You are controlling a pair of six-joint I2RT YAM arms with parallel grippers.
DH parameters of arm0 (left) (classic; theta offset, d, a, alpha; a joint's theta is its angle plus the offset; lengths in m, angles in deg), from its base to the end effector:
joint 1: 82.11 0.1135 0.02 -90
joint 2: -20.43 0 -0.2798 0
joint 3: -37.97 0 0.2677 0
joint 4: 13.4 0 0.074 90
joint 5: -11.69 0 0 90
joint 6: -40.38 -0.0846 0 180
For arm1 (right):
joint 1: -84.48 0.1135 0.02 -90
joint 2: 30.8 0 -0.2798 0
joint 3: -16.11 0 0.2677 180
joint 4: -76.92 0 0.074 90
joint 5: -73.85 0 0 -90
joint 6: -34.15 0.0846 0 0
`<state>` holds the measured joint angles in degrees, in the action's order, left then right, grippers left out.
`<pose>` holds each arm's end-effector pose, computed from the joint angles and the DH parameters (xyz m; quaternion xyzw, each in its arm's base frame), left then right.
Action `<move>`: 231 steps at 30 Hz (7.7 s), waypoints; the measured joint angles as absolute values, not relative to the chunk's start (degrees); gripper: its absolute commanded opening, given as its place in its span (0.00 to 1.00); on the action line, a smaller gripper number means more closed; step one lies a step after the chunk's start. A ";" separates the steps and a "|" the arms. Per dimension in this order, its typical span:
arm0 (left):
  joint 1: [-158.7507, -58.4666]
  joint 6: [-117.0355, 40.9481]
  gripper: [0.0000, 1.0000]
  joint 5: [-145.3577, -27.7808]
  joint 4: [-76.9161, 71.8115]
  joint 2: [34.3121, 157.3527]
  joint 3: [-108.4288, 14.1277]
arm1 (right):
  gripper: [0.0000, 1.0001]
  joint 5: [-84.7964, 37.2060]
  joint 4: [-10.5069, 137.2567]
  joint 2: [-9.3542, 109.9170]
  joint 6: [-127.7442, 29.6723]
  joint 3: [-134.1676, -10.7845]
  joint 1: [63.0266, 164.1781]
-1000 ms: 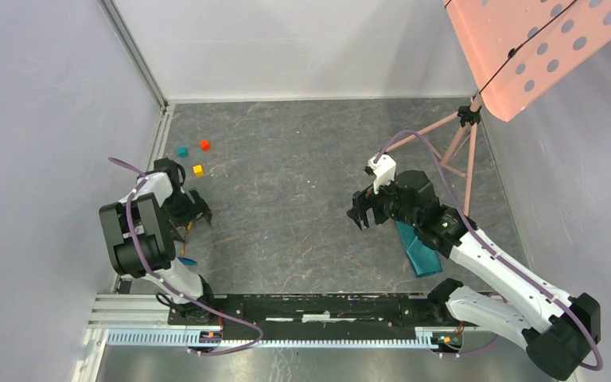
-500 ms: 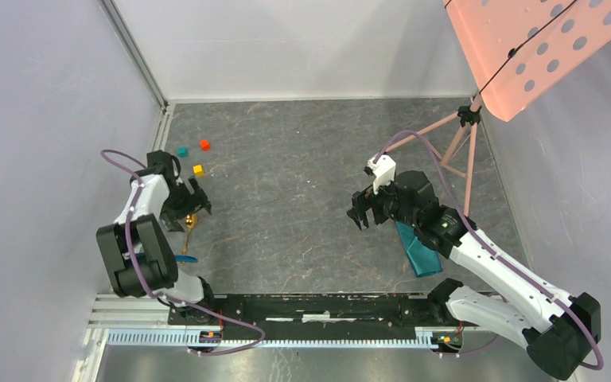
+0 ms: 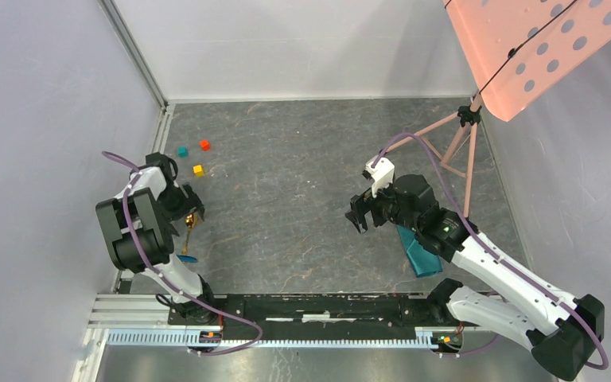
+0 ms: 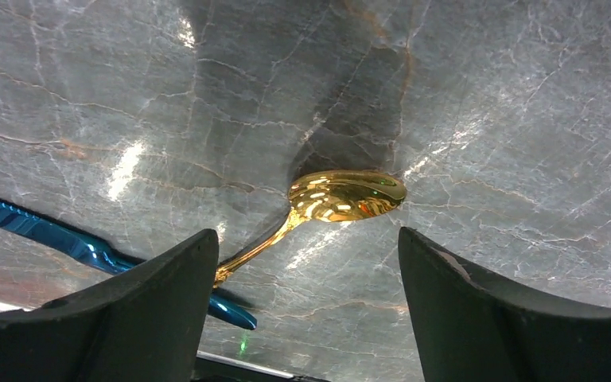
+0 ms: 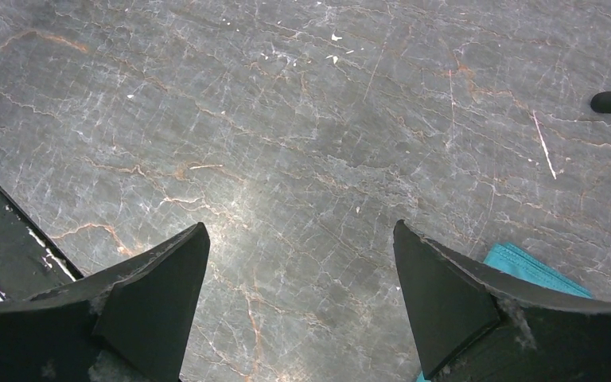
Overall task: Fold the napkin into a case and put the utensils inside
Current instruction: Move the spoon to the corner of the board, then pick up the spoon from the center of the board, then insert the spoon into the folded napkin.
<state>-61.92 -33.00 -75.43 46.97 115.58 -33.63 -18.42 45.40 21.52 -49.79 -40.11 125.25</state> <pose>0.2870 0.1101 0.1276 -0.3165 0.9468 0.0267 0.0522 0.1921 0.1701 0.2797 -0.2649 0.8133 0.2213 0.4684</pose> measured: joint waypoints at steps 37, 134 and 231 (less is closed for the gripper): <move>-90.29 -6.01 0.27 -86.49 26.14 119.30 -31.56 | 0.92 -17.35 45.40 25.80 -49.48 -40.11 125.18; -103.21 1.49 0.87 -108.98 7.19 73.83 -3.08 | 0.22 -8.80 42.01 57.08 -51.49 -62.60 123.74; -121.16 8.42 0.85 -108.20 -13.64 89.85 -9.50 | 0.59 -9.80 58.19 31.88 -42.49 -18.29 100.51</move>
<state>-121.16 8.42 -108.20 -13.64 89.85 -9.50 -9.80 58.19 31.88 -42.49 -18.29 100.51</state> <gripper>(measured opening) 0.821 0.486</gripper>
